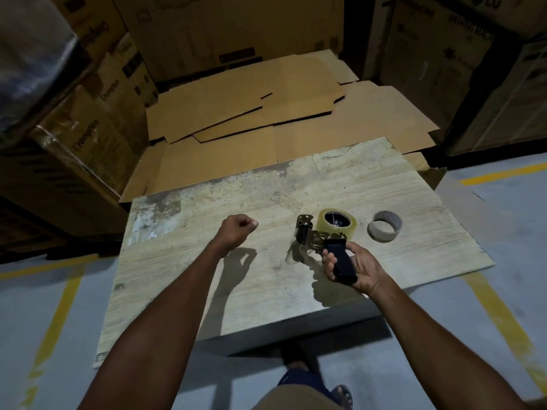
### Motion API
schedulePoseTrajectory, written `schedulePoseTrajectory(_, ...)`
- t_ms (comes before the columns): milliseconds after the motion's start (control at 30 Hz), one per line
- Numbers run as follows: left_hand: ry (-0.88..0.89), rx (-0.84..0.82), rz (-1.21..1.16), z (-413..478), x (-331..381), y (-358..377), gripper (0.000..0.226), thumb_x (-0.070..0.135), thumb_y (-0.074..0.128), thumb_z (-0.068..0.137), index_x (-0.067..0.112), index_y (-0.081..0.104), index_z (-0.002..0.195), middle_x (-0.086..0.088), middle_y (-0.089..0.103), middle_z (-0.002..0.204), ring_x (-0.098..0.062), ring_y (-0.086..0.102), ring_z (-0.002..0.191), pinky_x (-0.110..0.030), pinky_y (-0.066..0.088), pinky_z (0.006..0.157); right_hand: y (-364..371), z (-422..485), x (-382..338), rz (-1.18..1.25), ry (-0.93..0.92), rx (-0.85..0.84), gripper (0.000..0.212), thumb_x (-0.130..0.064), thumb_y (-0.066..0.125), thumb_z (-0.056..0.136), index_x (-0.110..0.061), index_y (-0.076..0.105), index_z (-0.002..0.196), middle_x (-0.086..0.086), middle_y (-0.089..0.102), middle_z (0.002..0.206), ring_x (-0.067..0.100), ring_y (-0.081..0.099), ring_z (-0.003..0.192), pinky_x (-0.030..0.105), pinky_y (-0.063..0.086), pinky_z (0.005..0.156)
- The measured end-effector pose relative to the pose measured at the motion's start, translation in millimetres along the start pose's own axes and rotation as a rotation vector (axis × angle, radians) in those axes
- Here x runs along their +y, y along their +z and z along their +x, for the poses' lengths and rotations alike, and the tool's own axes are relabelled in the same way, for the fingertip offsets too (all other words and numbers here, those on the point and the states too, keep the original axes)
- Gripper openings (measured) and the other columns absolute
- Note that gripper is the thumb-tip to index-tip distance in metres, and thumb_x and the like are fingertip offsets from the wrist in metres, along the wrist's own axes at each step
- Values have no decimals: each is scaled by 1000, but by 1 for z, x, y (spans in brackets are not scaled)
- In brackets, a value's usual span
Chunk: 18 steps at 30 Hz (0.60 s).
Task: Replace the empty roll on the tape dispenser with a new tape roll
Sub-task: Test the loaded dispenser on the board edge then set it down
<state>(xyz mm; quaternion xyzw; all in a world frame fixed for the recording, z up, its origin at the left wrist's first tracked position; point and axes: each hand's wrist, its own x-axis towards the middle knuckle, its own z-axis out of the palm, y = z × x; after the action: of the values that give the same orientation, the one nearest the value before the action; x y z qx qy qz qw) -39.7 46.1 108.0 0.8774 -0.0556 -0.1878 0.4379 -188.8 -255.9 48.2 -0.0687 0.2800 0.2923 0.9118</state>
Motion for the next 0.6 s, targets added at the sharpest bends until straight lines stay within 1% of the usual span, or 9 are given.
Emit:
schedulePoseTrajectory(67, 14, -6, 9, -5, 5, 0, 26, 26, 65, 101, 2, 72, 97, 2, 66, 90, -11, 60, 78, -30, 44, 75, -3, -6, 5, 49, -17, -13, 48, -41, 54, 97, 5, 59, 108, 14, 59, 86, 26, 61, 70, 41, 59, 65)
schedulePoseTrajectory(133, 45, -13, 31, -10, 12, 1, 28, 26, 63, 102, 0, 70, 97, 2, 64, 85, -3, 55, 69, -27, 41, 70, -4, -15, 9, 55, -41, -14, 50, -42, 53, 97, 6, 60, 107, 15, 60, 86, 26, 62, 70, 41, 59, 63)
schedulePoseTrajectory(200, 70, -37, 53, -13, 17, 3, 32, 28, 62, 103, -3, 68, 96, -8, 69, 91, -3, 57, 67, -27, 41, 65, -2, -24, 13, 11, -78, 4, 53, -44, 50, 99, 7, 63, 105, 16, 62, 85, 27, 63, 69, 40, 59, 61)
schedulePoseTrajectory(267, 78, -67, 34, -13, 20, 5, 35, 34, 61, 103, 2, 69, 92, -12, 72, 100, -23, 68, 86, -31, 45, 71, 1, -33, 18, -33, -89, 26, 55, -45, 46, 99, 7, 63, 101, 15, 61, 81, 26, 62, 64, 37, 57, 57)
schedulePoseTrajectory(300, 71, -87, 20, -13, 21, 7, 35, 37, 60, 103, 6, 70, 89, -12, 73, 100, -32, 68, 96, -34, 47, 74, 3, -37, 20, -58, -85, 46, 54, -46, 45, 99, 5, 63, 99, 13, 61, 77, 25, 61, 60, 34, 55, 54)
schedulePoseTrajectory(333, 52, -110, 11, -13, 23, 10, 36, 39, 58, 104, 9, 71, 89, -11, 73, 100, -35, 68, 98, -36, 49, 75, 5, -41, 21, -98, -80, 71, 54, -46, 44, 98, 4, 62, 97, 12, 60, 74, 23, 59, 56, 32, 53, 51)
schedulePoseTrajectory(433, -75, -204, 5, -14, 23, 22, 50, 49, 45, 107, 7, 73, 102, -10, 72, 96, -26, 66, 82, -33, 46, 69, 10, -52, 24, -336, -104, 183, 57, -48, 45, 93, 4, 66, 92, 8, 57, 68, 19, 54, 48, 26, 48, 45)
schedulePoseTrajectory(500, -173, -268, -18, -18, 21, 31, 58, 53, 39, 107, 4, 71, 106, -10, 71, 91, -23, 63, 73, -30, 42, 65, 19, -63, 24, -540, -108, 251, 60, -52, 47, 89, 4, 69, 90, 8, 54, 66, 20, 51, 46, 27, 45, 44)
schedulePoseTrajectory(600, -212, -310, -70, -24, 12, 40, 60, 53, 36, 108, 3, 69, 108, -10, 69, 89, -21, 62, 68, -27, 40, 60, 48, -84, 28, -790, -110, 309, 60, -56, 45, 90, 0, 64, 88, 11, 50, 69, 22, 47, 49, 29, 42, 47)
